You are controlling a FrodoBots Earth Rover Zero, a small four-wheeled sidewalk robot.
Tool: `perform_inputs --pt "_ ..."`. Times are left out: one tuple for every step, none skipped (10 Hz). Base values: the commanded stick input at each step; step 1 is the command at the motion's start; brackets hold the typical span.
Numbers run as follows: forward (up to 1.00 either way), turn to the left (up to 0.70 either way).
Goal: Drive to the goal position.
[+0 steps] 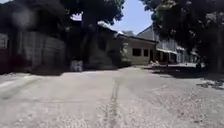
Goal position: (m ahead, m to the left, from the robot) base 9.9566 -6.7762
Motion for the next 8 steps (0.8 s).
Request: perform_inputs --pt "0.85 0.00" --pt "0.85 0.00" --pt "0.85 0.00" --pt "0.85 0.00" --pt "0.85 0.00" --pt "0.85 -0.20" --pt "0.85 -0.34" --pt "0.85 -0.34"
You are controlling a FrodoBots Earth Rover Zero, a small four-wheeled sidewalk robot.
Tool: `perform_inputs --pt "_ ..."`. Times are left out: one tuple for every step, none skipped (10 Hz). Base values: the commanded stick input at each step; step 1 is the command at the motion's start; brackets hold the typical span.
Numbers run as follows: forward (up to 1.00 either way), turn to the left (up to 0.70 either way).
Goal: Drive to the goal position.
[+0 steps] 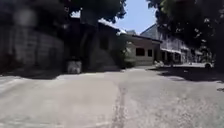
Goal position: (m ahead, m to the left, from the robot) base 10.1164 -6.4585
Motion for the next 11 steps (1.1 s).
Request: perform_inputs --pt "0.85 -0.34" --pt "0.85 -0.34" --pt "0.85 -0.34" --pt "0.85 -0.34" --pt "0.85 -0.29" --pt "0.85 0.00" --pt "0.85 0.00" --pt "0.85 0.00" --pt "0.85 0.00" --pt "0.85 0.00" --pt "0.85 0.00"
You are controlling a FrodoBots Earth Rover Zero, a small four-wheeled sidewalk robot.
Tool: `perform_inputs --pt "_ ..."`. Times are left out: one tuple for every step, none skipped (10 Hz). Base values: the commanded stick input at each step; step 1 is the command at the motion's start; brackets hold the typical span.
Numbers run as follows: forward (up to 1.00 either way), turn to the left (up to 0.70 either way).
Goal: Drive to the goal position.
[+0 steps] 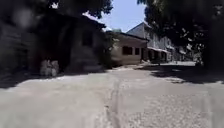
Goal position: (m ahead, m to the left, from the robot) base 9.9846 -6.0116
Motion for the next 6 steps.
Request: perform_inputs --pt "0.85 0.00" --pt "0.85 0.00" --pt "0.85 0.00" --pt "0.85 0.00" --pt "0.85 0.00" --pt "0.85 0.00"
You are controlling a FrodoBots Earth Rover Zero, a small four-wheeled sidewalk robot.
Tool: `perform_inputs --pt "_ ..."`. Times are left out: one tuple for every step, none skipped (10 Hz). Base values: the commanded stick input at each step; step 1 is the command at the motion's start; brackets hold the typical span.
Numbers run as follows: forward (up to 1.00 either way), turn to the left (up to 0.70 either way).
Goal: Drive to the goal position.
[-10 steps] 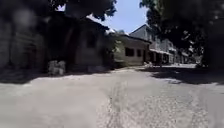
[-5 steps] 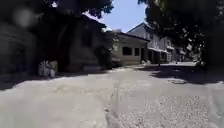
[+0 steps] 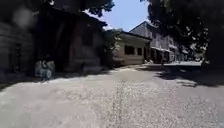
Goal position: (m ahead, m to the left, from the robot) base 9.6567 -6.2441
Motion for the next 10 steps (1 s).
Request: perform_inputs --pt "0.85 0.00" --pt "0.85 0.00" --pt "0.85 -0.23" --pt "0.85 -0.34" --pt "0.85 -0.34" --pt "0.85 -0.34" --pt "0.85 -0.34" --pt "0.85 -0.34" --pt "0.85 -0.34" --pt "0.85 -0.34"
